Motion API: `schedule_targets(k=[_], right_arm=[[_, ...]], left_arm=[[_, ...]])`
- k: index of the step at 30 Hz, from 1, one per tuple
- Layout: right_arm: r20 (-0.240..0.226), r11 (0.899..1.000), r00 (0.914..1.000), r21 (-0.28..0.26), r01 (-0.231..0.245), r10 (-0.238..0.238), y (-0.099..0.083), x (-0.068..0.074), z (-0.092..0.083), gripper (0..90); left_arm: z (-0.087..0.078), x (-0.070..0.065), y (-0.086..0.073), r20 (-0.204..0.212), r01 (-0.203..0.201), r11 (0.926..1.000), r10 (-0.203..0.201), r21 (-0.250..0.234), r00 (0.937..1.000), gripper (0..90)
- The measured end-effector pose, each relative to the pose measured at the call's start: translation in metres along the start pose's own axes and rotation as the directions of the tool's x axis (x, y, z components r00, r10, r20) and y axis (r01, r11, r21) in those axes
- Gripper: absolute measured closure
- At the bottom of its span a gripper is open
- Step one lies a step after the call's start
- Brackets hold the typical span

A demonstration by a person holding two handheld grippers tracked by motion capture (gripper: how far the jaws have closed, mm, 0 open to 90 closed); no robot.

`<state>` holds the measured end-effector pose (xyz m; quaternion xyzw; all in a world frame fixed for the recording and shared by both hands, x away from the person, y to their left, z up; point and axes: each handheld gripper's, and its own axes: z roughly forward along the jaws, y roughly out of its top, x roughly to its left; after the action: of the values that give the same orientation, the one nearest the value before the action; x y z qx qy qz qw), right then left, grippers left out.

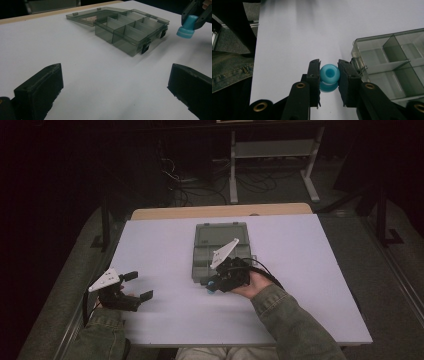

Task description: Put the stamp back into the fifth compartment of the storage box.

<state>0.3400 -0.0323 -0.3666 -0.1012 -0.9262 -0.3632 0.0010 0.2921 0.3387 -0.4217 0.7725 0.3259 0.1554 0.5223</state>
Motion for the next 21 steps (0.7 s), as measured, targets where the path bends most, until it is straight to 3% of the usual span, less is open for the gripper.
schedule_targets(k=[21], right_arm=[[0.008,1.000,1.0000,-0.007,0.006,-0.006,0.014,-0.013,-0.001,70.7]], left_arm=[[0.000,0.000,0.000,0.000,0.001,1.0000,-0.001,-0.001,1.0000,0.0]])
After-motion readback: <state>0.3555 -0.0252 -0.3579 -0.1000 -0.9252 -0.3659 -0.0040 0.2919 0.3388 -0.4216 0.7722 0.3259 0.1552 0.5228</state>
